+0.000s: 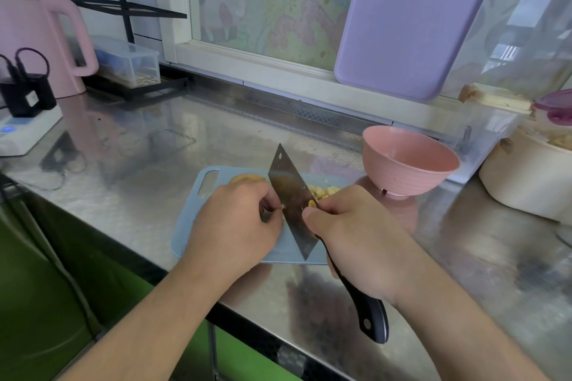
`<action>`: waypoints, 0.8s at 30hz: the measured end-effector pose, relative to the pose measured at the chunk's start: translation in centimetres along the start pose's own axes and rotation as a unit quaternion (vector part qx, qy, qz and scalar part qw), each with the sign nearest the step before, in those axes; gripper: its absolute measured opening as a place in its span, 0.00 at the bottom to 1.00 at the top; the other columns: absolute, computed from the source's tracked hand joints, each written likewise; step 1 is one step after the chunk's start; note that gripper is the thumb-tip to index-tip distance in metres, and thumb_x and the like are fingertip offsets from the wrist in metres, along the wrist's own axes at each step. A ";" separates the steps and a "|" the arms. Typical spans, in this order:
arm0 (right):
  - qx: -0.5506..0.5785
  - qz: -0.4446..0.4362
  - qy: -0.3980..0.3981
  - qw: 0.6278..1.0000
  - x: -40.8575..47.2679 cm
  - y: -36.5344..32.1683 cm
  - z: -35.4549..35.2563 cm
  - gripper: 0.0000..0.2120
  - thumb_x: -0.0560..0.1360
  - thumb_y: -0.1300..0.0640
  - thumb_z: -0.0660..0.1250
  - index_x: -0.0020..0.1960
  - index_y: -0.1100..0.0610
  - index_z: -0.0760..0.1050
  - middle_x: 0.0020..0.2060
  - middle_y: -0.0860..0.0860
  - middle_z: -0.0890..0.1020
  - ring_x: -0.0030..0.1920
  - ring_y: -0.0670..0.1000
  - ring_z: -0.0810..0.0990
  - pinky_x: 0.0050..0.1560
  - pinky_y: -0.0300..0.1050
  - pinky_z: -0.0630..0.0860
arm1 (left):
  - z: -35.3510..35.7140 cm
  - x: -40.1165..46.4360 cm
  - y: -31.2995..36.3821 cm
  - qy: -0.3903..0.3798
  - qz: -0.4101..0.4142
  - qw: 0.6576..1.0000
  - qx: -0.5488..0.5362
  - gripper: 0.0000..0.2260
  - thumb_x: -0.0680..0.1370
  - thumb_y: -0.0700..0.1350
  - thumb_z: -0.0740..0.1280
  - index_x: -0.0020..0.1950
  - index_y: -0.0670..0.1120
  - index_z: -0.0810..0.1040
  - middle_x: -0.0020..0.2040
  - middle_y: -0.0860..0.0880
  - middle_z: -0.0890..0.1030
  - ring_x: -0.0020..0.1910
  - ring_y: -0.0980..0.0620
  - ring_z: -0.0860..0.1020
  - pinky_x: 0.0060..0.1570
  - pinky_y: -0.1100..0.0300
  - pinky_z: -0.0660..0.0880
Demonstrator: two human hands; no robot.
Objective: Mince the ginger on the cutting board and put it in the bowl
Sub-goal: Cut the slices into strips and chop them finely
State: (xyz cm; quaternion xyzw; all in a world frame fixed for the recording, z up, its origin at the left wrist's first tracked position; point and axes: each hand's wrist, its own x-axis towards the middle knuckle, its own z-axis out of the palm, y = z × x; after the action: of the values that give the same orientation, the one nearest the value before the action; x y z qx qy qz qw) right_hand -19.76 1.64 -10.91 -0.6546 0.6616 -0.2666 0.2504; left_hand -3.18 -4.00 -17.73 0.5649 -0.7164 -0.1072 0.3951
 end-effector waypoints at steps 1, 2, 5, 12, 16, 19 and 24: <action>-0.005 0.001 -0.002 1.000 0.0 0.0 0.1 0.23 0.81 0.51 0.64 0.32 0.58 0.62 0.25 0.55 0.70 0.27 0.53 0.67 0.34 0.50 0.69 | 0.0 0.0 0.0 0.001 0.002 1.000 0.004 0.04 0.74 0.49 0.74 0.42 0.57 0.81 0.40 0.60 0.80 0.40 0.60 0.79 0.41 0.54 0.80; -0.009 0.002 -0.002 1.000 0.0 -0.1 0.2 0.23 0.81 0.52 0.64 0.32 0.58 0.62 0.25 0.55 0.69 0.28 0.54 0.67 0.34 0.50 0.68 | 0.0 0.0 0.0 0.002 0.003 1.000 0.005 0.04 0.74 0.49 0.74 0.42 0.57 0.81 0.40 0.59 0.80 0.40 0.59 0.79 0.41 0.54 0.81; -0.030 -0.008 -0.009 0.999 0.0 -0.4 0.4 0.20 0.83 0.53 0.62 0.33 0.58 0.66 0.28 0.54 0.71 0.31 0.56 0.70 0.36 0.48 0.70 | -0.1 0.0 0.1 0.000 0.005 1.000 0.003 0.04 0.74 0.49 0.74 0.41 0.57 0.82 0.40 0.60 0.80 0.40 0.58 0.80 0.41 0.54 0.81; -0.074 0.009 -0.047 0.996 0.6 -1.8 0.3 0.15 0.85 0.55 0.60 0.40 0.57 0.69 0.40 0.58 0.76 0.41 0.57 0.75 0.42 0.49 0.74 | 0.0 0.0 -0.1 -0.003 -0.008 1.000 -0.009 0.05 0.73 0.48 0.75 0.41 0.57 0.82 0.40 0.61 0.80 0.40 0.60 0.79 0.41 0.53 0.81; -0.073 0.005 -0.055 0.996 0.0 -1.2 0.1 0.16 0.85 0.54 0.59 0.39 0.57 0.70 0.37 0.56 0.75 0.38 0.57 0.74 0.40 0.49 0.73 | 0.0 0.0 0.0 -0.005 -0.010 1.000 -0.006 0.05 0.74 0.47 0.75 0.43 0.57 0.82 0.41 0.60 0.81 0.41 0.59 0.80 0.42 0.53 0.81; -0.032 0.022 -0.043 0.998 -0.5 -0.5 -1.0 0.20 0.82 0.54 0.63 0.34 0.63 0.69 0.27 0.57 0.73 0.30 0.54 0.70 0.36 0.54 0.74 | 0.0 0.1 0.0 -0.010 -0.016 1.000 -0.023 0.06 0.75 0.47 0.75 0.42 0.58 0.82 0.40 0.61 0.81 0.41 0.61 0.80 0.43 0.54 0.81; 0.009 0.013 0.011 1.000 -0.3 -0.3 -1.7 0.21 0.80 0.53 0.64 0.35 0.67 0.66 0.27 0.62 0.69 0.28 0.53 0.66 0.35 0.58 0.70 | 0.0 0.4 -0.4 -0.010 -0.038 0.998 -0.057 0.09 0.74 0.43 0.75 0.40 0.58 0.82 0.39 0.61 0.83 0.42 0.63 0.81 0.45 0.57 0.81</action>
State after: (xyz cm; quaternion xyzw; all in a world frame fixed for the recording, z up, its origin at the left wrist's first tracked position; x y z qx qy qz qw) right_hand -20.74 2.02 -9.47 -0.6405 0.6706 -0.2765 0.2521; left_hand -2.90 -4.49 -17.83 0.5672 -0.6908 -0.1685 0.4156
